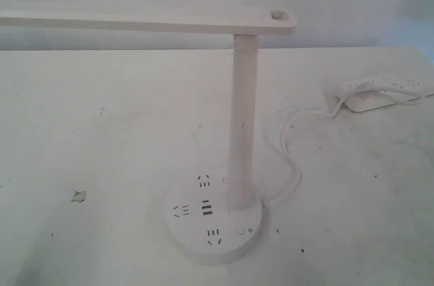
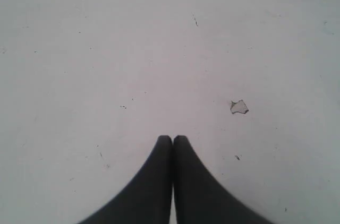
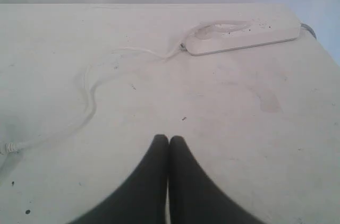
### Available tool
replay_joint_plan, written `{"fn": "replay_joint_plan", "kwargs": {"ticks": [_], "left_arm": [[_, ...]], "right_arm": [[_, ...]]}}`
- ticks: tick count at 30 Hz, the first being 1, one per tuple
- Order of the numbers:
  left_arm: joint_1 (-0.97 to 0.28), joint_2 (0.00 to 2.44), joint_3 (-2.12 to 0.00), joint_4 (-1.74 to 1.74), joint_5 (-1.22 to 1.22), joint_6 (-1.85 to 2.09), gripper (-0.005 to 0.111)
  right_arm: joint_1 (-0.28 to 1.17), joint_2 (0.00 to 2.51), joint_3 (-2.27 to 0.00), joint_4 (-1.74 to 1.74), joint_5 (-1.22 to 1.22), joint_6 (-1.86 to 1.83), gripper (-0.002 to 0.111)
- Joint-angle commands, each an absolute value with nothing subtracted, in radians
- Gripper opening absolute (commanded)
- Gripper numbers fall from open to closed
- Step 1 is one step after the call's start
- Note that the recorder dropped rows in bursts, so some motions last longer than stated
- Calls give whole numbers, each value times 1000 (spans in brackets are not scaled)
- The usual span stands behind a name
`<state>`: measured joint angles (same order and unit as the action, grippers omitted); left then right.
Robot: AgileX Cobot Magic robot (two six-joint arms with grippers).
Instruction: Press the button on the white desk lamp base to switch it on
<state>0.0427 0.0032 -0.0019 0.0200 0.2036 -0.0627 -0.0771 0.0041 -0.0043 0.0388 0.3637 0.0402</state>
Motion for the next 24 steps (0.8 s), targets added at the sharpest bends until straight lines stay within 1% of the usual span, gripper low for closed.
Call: {"fn": "replay_joint_plan", "kwargs": {"ticks": [1,15,17,20,24], "left_arm": [[35,0,0,16,202,-63,0],[35,0,0,16,202,-63,0],[35,0,0,16,202,-63,0],[35,0,0,16,202,-63,0],[35,0,0,16,202,-63,0]], "right_arm": [[-74,0,0,37,351,42,0],[-74,0,0,-10,327,28,0],[-74,0,0,-10,271,28,0],[-74,0,0,-8,106,30,0],[-74,0,0,0,-43,30,0]]}}
